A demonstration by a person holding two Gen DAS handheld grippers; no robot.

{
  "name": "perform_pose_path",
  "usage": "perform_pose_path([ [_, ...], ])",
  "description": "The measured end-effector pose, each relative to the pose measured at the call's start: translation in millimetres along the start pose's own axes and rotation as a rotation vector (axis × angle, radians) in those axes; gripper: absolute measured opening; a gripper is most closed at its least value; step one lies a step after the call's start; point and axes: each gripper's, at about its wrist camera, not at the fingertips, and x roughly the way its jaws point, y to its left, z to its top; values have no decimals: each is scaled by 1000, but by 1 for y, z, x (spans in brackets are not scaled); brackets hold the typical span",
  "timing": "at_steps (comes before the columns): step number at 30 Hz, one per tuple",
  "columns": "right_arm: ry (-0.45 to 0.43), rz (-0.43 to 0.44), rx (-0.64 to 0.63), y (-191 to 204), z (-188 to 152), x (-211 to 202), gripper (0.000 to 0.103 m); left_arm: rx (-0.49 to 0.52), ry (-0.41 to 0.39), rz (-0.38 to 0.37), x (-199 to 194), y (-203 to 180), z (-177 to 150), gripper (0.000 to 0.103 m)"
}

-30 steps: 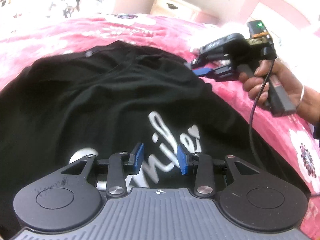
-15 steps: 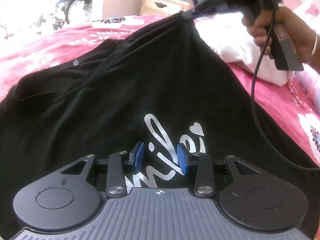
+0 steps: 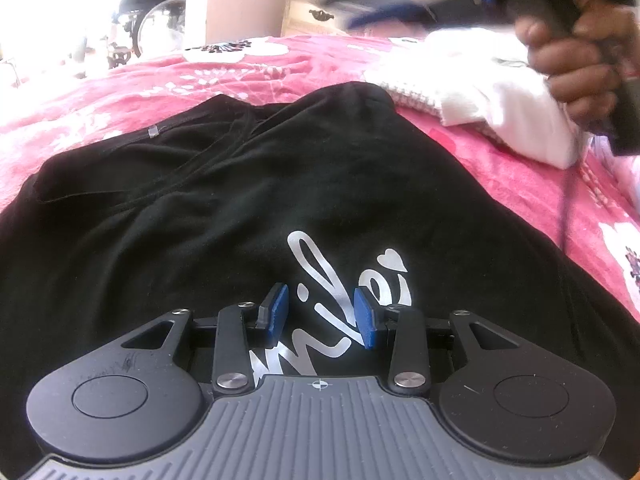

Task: Fold clothes

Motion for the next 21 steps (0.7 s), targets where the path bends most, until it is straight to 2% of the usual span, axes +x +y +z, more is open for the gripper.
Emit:
perform_pose_path([
  [2,0,-123,206,-54,1,-6,38,-7,4,-1,0,0,0,36],
  [5,22,-199,451,-114,-14,-9,40,-11,6,2,0,0,0,36],
  [9,58,-240,601,-158,-30,7,45,-11,6,10,0,-2,0,37],
  [11,68,-209,643,-165,-35,20,45,-12,7,14,0,-2,0,37],
  [12,74,-193,664,-169,-37,27,41,-14,8,15,0,-3,0,37],
  [13,66,-180,650,-166,-38,29,35,-15,8,16,0,-3,0,37],
  [14,64,-180,625,-160,-39,30,17,-17,8,17,0,-3,0,37],
  [15,48,-194,595,-153,-37,29,9,-19,7,18,0,-3,0,37],
  [18,-34,-237,447,-121,-20,21,7,-20,6,19,0,-4,0,37],
  [19,-64,-251,362,-104,-13,16,7,-18,6,19,0,-4,-1,37],
  [21,-80,-224,164,-61,-1,11,7,-15,6,19,0,-3,-1,37],
])
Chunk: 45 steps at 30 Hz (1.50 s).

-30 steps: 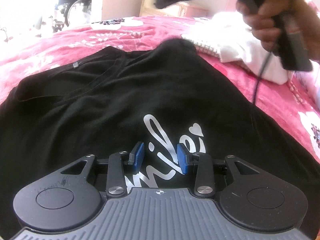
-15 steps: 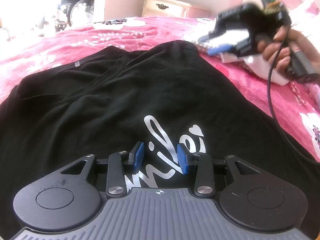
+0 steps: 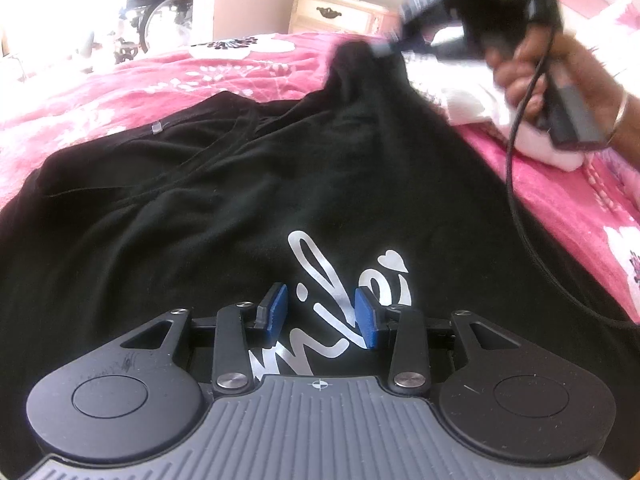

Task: Fold clothes

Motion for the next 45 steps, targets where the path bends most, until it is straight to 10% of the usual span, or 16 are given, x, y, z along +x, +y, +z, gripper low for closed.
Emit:
perform_pose_path([
  [5,48,173,-531,109,-34,-17,15,0,-1,2,0,0,-1,38],
  [7,94,263,-715,145,-56,-21,41,4,-4,2,-1,0,-2,38],
  [16,122,288,-234,59,-27,-39,48,-9,-3,-4,-1,4,0,38],
  [22,199,168,-323,39,-66,-31,47,2,-7,3,-1,1,-2,38],
  [26,123,63,-633,62,-88,-20,47,3,-6,8,0,1,-1,39],
  [36,189,110,-1058,107,-123,15,39,7,-9,9,1,0,-2,40],
  [38,209,117,-1012,105,-118,19,6,6,-11,8,1,0,-2,40],
  [45,-26,-56,-816,72,-59,-17,4,1,-12,8,2,0,-1,41],
])
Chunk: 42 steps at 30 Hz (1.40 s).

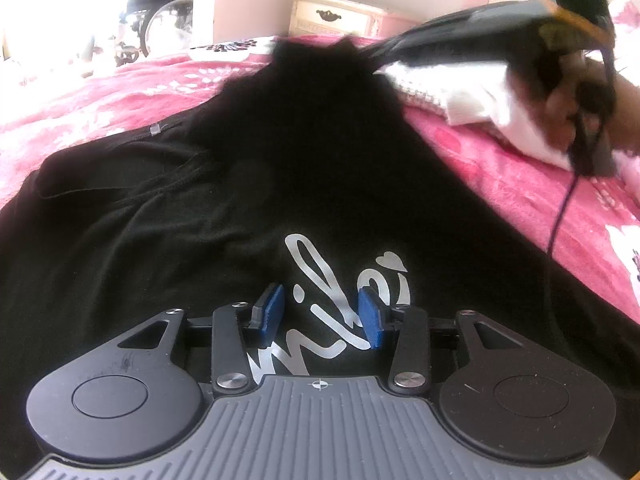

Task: Fold clothes

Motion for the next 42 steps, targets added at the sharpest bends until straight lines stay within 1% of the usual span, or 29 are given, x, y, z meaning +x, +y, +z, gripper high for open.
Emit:
perform_pose_path([
  [1,-6,-48,28,-14,1,-4,4,-1,2,0,0,0,0,41],
  [3,25,-145,54,-39,-6,-1,4,1,5,3,0,-1,1,41],
  [5,76,-226,95,-60,-17,7,4,6,8,7,1,-1,1,41],
  [7,150,-292,134,-77,-36,25,4,13,8,13,0,-3,0,41],
  [9,212,-300,178,-87,-54,40,5,20,9,19,0,-4,0,41],
  [11,227,-333,238,-96,-64,45,12,26,8,24,-1,-6,-1,41],
  [12,234,-349,267,-100,-69,47,18,29,8,26,-1,-6,-1,41],
  [15,132,-302,520,-127,-73,15,19,31,6,30,-2,-7,-2,41],
  [16,102,-285,576,-133,-74,0,19,32,6,30,-2,-7,-2,41],
  [17,91,-261,604,-134,-74,-14,19,32,5,30,-1,-6,-2,41],
  [20,148,-84,656,-127,-86,-57,20,30,2,28,-1,-6,-2,41],
  [22,207,50,697,-110,-105,-92,20,32,-3,28,-1,-6,-3,41],
  [25,295,148,734,-81,-144,-145,20,37,-6,28,-2,-7,-3,41],
  [28,399,127,770,-58,-190,-190,21,36,-10,26,-2,-6,-4,41],
  [29,430,108,804,-54,-207,-202,22,37,-12,27,-2,-7,-4,41],
  [30,454,97,828,-52,-219,-210,24,38,-12,27,-2,-7,-5,41],
  [31,472,84,855,-48,-232,-220,24,39,-12,27,-2,-7,-4,41],
  [32,470,80,880,-46,-239,-228,24,39,-12,27,-2,-7,-4,41],
  [35,445,87,912,-45,-247,-239,24,39,-10,29,-2,-7,-4,41],
  [39,447,112,842,-34,-240,-235,24,37,-8,35,-1,-8,-4,42],
  [41,466,97,796,-29,-238,-231,21,42,-10,39,-1,-9,-4,42],
  [42,477,83,769,-26,-237,-229,16,42,-10,41,-1,-9,-4,42],
])
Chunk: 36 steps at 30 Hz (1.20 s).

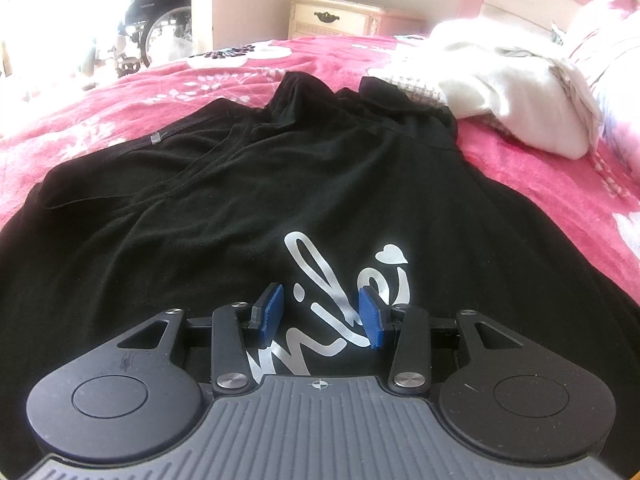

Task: Fold clothes

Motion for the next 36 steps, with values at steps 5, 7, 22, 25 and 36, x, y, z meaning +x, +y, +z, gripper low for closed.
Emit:
perform_pose_path([
  [5,-47,-68,-91,19,-4,-18,0,2,-3,2,0,0,-1,42],
  [7,-88,-91,-86,22,-7,-33,0,1,-7,1,0,1,-1,42],
  [22,-69,-90,-89,22,-16,-31,25,0,-12,-7,-1,2,-2,42],
  [25,-38,-122,-146,26,-20,-21,25,1,-13,-6,0,2,-2,42],
  [36,-145,-188,-122,41,-40,-74,2,2,-18,-4,0,1,-3,42],
])
